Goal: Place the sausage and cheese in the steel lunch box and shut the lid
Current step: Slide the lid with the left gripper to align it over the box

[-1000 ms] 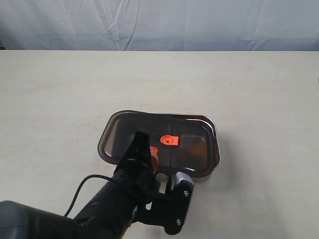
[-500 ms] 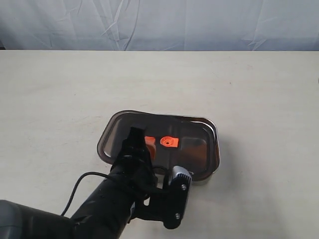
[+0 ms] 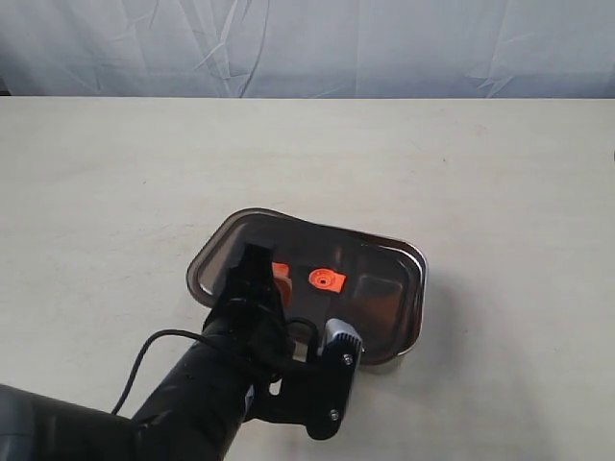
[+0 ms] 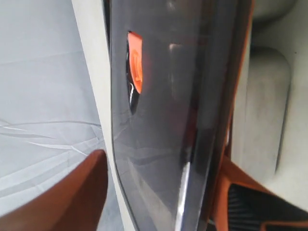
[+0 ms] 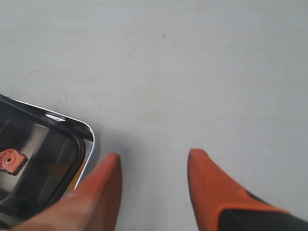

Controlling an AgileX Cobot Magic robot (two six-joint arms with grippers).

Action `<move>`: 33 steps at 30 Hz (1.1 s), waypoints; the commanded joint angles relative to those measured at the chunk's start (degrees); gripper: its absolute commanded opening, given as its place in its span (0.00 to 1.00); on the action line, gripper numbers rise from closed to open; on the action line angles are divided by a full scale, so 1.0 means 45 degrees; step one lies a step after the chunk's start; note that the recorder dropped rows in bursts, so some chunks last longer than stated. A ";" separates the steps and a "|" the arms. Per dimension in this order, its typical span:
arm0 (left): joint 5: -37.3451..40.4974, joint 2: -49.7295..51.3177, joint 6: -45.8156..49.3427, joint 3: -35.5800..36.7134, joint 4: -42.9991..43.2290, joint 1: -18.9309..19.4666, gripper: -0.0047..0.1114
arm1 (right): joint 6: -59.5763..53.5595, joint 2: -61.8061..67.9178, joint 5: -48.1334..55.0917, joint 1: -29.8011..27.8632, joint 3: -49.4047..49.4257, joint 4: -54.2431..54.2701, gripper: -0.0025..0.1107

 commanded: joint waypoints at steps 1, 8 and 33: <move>-0.0230 -0.0527 0.0311 0.0036 -0.0364 -0.0052 0.54 | 0.0000 -0.0070 -0.0098 -0.0010 -0.0001 -0.0058 0.41; -0.0570 -0.0856 0.0715 0.0036 -0.0836 -0.0052 0.54 | 0.0000 -0.0070 -0.0098 -0.0010 -0.0001 -0.0058 0.41; -0.0277 -0.1794 0.2632 0.0036 -0.2941 -0.0052 0.54 | 0.0000 -0.0070 -0.0073 -0.0010 -0.0001 -0.0007 0.41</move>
